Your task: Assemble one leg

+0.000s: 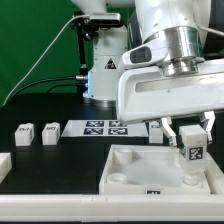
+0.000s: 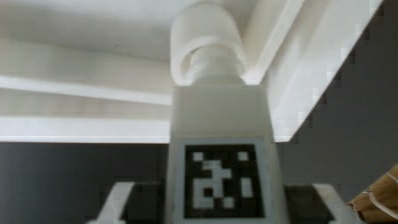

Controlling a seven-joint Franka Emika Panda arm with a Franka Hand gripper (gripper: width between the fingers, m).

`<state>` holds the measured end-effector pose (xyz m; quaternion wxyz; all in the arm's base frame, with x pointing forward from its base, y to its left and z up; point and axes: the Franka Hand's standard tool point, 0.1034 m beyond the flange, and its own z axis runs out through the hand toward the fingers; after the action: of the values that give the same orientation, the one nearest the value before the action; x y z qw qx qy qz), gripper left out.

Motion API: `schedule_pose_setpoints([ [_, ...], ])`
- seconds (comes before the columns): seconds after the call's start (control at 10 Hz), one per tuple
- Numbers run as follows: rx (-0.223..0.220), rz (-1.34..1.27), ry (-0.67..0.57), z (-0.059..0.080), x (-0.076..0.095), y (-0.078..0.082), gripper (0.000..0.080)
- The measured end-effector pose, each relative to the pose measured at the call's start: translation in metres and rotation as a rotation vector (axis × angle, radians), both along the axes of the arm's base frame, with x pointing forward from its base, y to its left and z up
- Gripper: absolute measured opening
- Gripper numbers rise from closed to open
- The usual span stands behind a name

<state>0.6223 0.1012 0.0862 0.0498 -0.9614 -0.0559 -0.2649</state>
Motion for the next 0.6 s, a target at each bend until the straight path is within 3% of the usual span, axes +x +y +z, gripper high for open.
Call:
schedule_pose_setpoints([
  [0.3,0.001,0.001,0.010,-0.0111,-0.0034,0.0013,0.0291],
  [0.6,0.001,-0.004,-0.023,-0.0125,0.0014,0.0026,0.0291],
])
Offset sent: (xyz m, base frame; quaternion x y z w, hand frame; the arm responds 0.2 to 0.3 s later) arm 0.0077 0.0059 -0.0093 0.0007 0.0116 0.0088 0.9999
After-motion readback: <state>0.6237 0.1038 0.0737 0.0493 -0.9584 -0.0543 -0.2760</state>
